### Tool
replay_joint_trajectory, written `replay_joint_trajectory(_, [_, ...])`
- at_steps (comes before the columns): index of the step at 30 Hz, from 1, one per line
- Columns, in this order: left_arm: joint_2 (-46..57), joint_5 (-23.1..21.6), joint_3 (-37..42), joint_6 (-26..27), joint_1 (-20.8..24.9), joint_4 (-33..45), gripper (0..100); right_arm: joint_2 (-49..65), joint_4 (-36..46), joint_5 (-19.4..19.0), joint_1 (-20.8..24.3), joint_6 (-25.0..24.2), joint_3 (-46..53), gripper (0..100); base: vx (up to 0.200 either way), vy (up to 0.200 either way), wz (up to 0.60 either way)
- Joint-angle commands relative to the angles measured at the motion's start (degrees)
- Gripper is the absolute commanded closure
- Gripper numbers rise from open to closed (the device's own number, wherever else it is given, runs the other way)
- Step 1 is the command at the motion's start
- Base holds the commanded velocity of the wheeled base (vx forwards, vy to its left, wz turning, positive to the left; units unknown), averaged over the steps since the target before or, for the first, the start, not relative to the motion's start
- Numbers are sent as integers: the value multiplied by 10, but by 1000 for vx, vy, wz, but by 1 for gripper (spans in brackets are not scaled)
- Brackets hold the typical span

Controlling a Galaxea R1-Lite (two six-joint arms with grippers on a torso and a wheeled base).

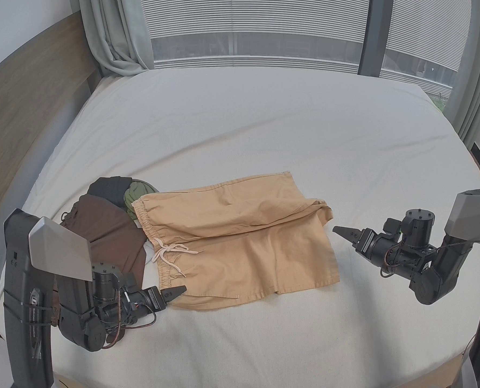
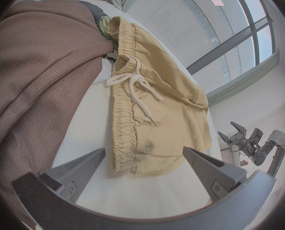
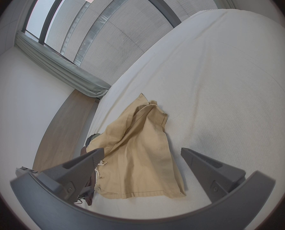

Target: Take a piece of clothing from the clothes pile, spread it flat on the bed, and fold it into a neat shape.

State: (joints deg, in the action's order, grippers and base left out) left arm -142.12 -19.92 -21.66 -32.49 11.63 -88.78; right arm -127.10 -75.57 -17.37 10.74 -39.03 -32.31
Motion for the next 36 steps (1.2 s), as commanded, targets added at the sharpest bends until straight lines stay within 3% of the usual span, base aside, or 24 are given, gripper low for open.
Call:
replay_joint_trajectory(1, [-6, 0, -4, 0, 1, 0, 0, 0, 0, 0, 0, 0, 0, 0, 0, 0, 0])
replay_joint_trajectory(3, [-6, 0, -4, 1, 3, 0, 0, 0, 0, 0, 0, 0, 0, 0, 0, 0, 0])
replay_joint_trajectory(4, [-6, 0, -4, 0, 3, 0, 100, 0, 0, 0, 0, 0, 0, 0, 0, 0, 0])
replay_joint_trajectory(9, [-6, 0, -5, 1, 3, 0, 100, -5, 2, -3, 0, 0, 8, 0, 0, 0, 0])
replay_joint_trajectory(15, [-7, 0, -5, 1, 3, -1, 100, -9, 10, -33, 6, 1, 40, 0, 0, 0, 0])
replay_joint_trajectory(36, [-10, 1, -12, 4, -2, -1, 100, -137, -38, -44, 9, 0, 15, 0, 0, 0, 0])
